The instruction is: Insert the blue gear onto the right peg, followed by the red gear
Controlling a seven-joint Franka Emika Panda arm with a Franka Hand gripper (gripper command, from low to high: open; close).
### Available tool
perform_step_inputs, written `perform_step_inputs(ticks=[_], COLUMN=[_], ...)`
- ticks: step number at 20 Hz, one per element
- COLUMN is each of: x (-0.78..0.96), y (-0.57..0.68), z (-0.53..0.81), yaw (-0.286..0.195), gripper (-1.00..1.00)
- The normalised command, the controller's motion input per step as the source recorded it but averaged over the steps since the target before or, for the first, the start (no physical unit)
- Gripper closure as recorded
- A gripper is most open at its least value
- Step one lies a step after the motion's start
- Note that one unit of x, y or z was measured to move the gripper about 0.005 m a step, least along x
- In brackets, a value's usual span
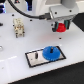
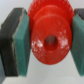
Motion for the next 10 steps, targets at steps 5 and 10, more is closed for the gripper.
perform_step_inputs(ticks=[5,10], x=[0.62,0.65], y=[-0.20,-0.29], z=[0.38,0.32], yaw=[0.000,0.000], gripper=[1.00,1.00])
